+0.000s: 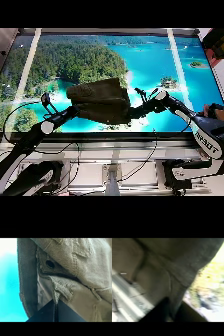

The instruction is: Fold the clothes and pants, and hang the long-sleeved shirts on hangers.

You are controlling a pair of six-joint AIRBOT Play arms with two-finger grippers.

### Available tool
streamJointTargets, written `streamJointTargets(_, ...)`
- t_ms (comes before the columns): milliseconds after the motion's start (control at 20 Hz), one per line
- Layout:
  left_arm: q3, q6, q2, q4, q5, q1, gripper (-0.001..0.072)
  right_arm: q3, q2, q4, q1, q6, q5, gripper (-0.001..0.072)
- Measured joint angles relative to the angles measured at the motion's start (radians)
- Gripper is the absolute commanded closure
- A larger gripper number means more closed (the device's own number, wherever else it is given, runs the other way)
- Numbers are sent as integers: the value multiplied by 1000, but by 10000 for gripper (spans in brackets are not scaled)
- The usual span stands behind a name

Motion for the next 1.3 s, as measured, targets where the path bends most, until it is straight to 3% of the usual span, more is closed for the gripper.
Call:
streamJointTargets(300, 29, 0, 96, -1, 7, 0, 650, 126, 32, 121, 6, -50, 124, 688)
streamJointTargets(450, 59, 0, 221, -2, 88, 0, 650, 244, 95, 125, 6, -50, 148, 687)
streamJointTargets(700, 75, -1, 440, -25, 265, 1, 652, 465, 232, -28, -23, 71, 126, 687)
streamJointTargets(950, 90, -21, 595, -87, 304, 0, 652, 626, 378, -120, -89, 161, 198, 687)
streamJointTargets(1100, 130, -47, 645, -105, 224, -1, 652, 676, 467, -150, -102, 177, 259, 688)
streamJointTargets(1300, 232, -36, 668, -109, 0, -2, 651, 702, 587, -183, -109, 186, 330, 687)
